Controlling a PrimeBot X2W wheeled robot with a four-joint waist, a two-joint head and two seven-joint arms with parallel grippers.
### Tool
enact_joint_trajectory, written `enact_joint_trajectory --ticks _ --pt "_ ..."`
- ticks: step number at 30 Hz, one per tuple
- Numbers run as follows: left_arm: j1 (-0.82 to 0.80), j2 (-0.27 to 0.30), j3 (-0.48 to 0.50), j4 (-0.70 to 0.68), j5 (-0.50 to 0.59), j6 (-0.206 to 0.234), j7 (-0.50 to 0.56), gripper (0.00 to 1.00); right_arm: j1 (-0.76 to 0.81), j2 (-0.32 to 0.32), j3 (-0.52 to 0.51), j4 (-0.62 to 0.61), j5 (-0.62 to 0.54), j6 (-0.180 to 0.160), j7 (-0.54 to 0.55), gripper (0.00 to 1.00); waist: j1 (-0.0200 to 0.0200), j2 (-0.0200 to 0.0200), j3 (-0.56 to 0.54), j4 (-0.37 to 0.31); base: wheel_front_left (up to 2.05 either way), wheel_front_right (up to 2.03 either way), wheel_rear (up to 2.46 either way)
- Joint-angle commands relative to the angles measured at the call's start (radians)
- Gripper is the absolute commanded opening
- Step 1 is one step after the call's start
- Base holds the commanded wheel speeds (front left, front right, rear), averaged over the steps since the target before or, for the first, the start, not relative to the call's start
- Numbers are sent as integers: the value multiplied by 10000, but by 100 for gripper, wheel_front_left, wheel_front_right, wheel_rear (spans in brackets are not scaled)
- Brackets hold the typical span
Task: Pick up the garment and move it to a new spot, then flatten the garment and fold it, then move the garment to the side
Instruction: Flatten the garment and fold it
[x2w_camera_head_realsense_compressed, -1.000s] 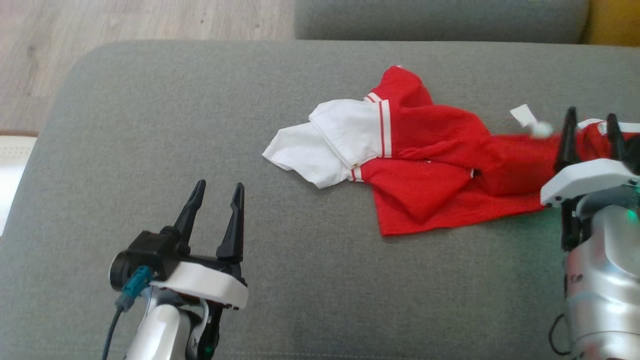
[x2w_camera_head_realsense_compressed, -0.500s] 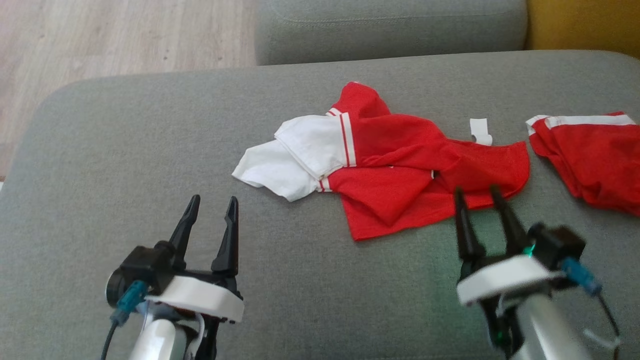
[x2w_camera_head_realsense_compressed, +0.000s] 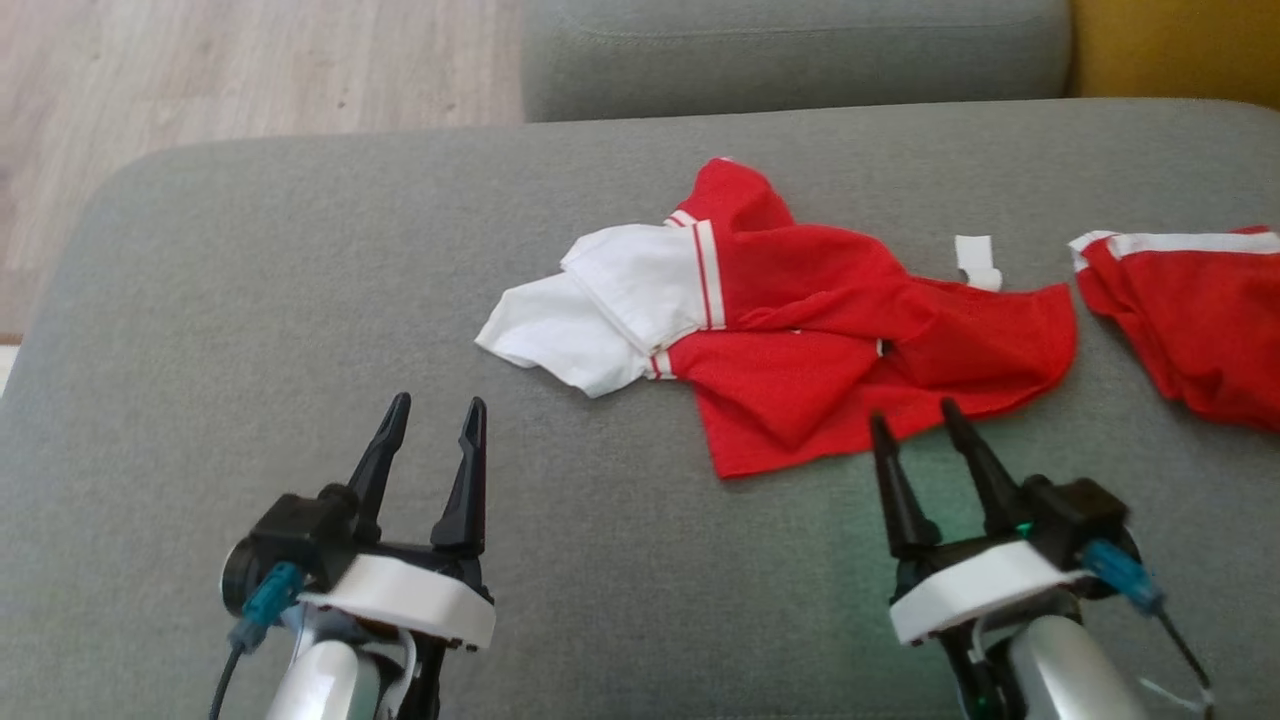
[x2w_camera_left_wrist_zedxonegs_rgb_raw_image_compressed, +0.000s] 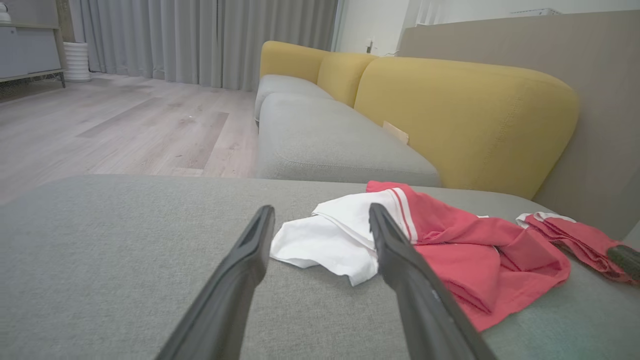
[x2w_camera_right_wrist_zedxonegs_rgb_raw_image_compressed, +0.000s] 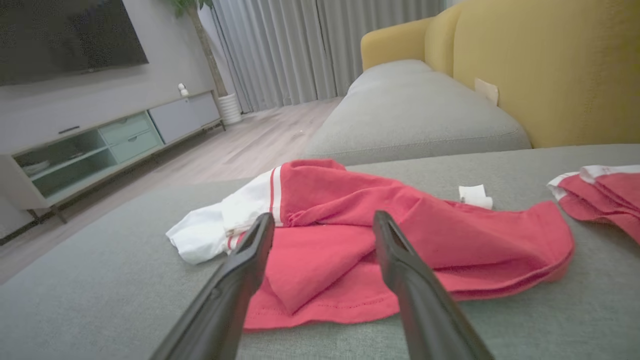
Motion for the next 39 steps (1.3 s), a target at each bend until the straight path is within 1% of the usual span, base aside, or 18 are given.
enact_joint_trajectory --ticks 1,2,8,12,17,21,26,27,28,29,33,39 --pt "-458 24 293 -304 -39 36 -61 100 -612 18 415 -152 -282 -9 190 100 0 0 125 193 0 0 0" --pt "-458 24 293 -304 -39 36 -61 100 -612 18 415 -152 -282 -9 190 100 0 0 125 193 0 0 0" --pt "-648 24 167 -245 -82 10 -61 100 -1180 18 889 557 -927 -9 881 100 0 0 418 753 0 0 0" --pt "-741 24 68 -191 -131 29 -61 100 -1610 18 1046 1230 -1215 -9 1262 100 0 0 597 1124 0 0 0" --pt "-827 24 8 -132 -162 50 -61 100 -2074 18 1209 2179 -1285 -9 1762 100 0 0 764 1546 0 0 0" --pt "-844 24 36 -108 -165 46 -61 100 -2328 18 1394 2896 -1316 -9 2043 100 0 0 830 1718 0 0 0" --pt "-862 24 64 -101 -163 64 -61 100 -2598 18 1531 3596 -1323 -9 2130 100 0 0 856 1742 0 0 0" --pt "-871 24 69 -99 -167 73 -61 100 -2640 18 1552 3721 -1320 -9 2144 73 0 0 850 1719 0 0 0" --pt "-876 24 75 -99 -169 80 -61 100 -2679 18 1593 3824 -1312 -9 2128 15 0 0 835 1677 0 0 0" --pt "-876 24 79 -99 -172 83 -61 100 -2713 18 1643 3910 -1295 -9 2100 0 0 0 813 1626 0 0 0" --pt "-817 24 137 -103 -167 113 -61 100 -2776 18 1795 4109 -1258 -9 1953 0 0 0 676 1283 0 0 0" --pt "-640 24 272 -134 -155 115 -61 100 -2364 -29 1425 4027 -1358 -9 1740 0 0 0 313 493 0 0 0"
